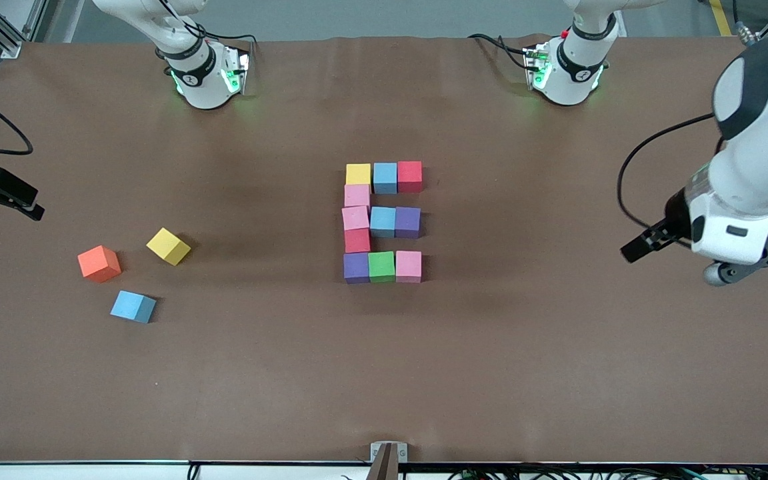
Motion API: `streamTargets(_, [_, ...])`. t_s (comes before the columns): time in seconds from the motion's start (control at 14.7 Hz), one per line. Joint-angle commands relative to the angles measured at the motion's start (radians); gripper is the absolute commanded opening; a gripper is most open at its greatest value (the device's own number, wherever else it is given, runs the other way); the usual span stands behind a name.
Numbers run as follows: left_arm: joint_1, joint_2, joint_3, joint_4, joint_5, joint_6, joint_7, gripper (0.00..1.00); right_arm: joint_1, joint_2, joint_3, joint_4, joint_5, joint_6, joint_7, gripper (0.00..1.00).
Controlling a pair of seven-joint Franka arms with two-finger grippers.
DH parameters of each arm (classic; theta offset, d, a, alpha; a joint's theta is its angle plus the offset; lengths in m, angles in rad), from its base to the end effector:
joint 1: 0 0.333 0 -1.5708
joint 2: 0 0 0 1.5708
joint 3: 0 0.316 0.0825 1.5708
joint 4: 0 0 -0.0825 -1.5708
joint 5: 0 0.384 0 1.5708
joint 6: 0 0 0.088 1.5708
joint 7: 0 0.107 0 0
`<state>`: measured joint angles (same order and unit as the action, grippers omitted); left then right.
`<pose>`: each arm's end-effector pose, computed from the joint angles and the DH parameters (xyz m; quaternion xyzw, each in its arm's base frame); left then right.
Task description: Arrange 11 blocks into digit 3
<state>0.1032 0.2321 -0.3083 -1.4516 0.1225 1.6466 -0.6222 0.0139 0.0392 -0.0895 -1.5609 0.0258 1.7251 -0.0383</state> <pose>0.6189 -0.0953 0.5560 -0.9783 -0.2050 0.0016 0.0291 0.5803 -0.0405 0.6217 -0.9978 0.0196 -0.0631 0.0075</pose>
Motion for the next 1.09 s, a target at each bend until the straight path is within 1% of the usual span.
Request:
streamTargets(0.0, [0.0,-0.08,0.046,-0.032,-0.02,-0.065,0.195,1.0,0.003,0.005,-0.001,0.01,0.009,-0.009,0.001,1.0])
streamTargets(0.14, [-0.054,-0.121,0.121,-0.047,-0.021,-0.094,0.277,1.0,0.003,0.005,-0.001,0.01,0.002,-0.009,0.001,1.0])
streamTargets(0.2, [-0.078,-0.144,0.156,-0.064,-0.023,-0.096,0.3,1.0,0.003,0.005,-0.001,0.01,0.0,-0.009,0.001,1.0])
streamTargets(0.34, [-0.12,-0.201,0.214,-0.114,-0.03,-0.096,0.408,1.0,0.0,0.005,-0.001,0.01,0.002,-0.009,0.003,1.0])
streamTargets(0.48, [-0.167,-0.256,0.293,-0.157,-0.075,-0.096,0.513,1.0,-0.003,0.005,-0.003,0.004,0.002,-0.012,0.005,1.0])
streamTargets(0.54, [-0.177,-0.279,0.307,-0.179,-0.081,-0.096,0.53,1.0,-0.003,0.005,-0.003,0.001,0.002,-0.021,0.005,1.0])
streamTargets(0.75, [-0.178,-0.336,0.304,-0.231,-0.105,-0.096,0.536,1.0,-0.002,0.005,-0.003,-0.014,0.002,-0.039,0.001,1.0])
streamTargets(0.82, [-0.177,-0.345,0.292,-0.24,-0.116,-0.096,0.536,1.0,-0.003,0.004,-0.003,-0.016,0.002,-0.039,0.003,1.0])
streamTargets(0.95, [-0.162,-0.352,0.23,-0.239,-0.124,-0.102,0.532,1.0,-0.002,0.002,-0.003,-0.016,0.002,-0.039,0.003,1.0])
streamTargets(1.02, [-0.157,-0.353,0.221,-0.237,-0.124,-0.102,0.532,1.0,0.0,0.001,-0.003,-0.016,0.002,-0.041,0.005,1.0])
